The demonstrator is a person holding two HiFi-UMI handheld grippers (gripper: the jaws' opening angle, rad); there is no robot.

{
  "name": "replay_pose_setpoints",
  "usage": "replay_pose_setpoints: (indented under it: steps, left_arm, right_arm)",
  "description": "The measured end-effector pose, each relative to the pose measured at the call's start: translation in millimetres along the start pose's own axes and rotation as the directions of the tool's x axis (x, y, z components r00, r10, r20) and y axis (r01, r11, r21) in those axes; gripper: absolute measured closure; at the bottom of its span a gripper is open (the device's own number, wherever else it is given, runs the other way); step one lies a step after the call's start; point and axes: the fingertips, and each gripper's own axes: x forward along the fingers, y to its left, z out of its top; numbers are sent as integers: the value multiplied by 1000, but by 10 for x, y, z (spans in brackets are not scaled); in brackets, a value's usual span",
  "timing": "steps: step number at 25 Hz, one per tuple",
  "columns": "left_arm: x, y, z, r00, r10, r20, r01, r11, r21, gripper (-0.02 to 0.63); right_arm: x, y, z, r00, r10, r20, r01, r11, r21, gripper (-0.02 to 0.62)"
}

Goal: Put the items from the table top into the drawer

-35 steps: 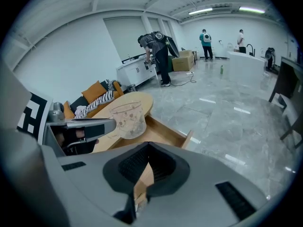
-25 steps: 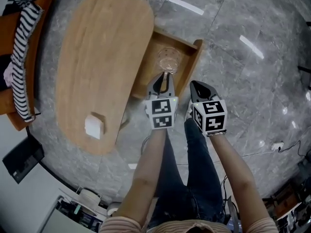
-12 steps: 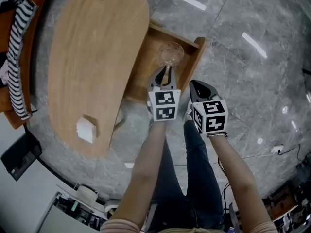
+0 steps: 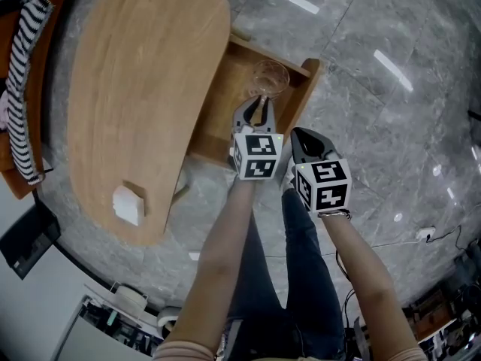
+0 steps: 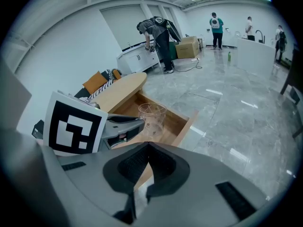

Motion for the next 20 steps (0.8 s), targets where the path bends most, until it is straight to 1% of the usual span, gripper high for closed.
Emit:
replay_pose_setpoints:
  steps: [3, 9, 20]
  left_arm:
    - [50, 21, -31, 1000, -4, -6, 5, 1000, 21, 546]
    - [47, 39, -113, 1000, -2, -23, 2, 1000, 28, 548]
    - [65, -18, -442, 993, -20, -117, 20, 1000, 4, 546]
  right_arm:
    - [33, 10, 43, 1000, 3, 4, -3, 1000, -5, 586]
    - [53, -11, 42, 1000, -2, -2, 2, 1000, -8, 586]
    - [53, -70, -40, 1000, -14, -16, 14, 1000, 3, 586]
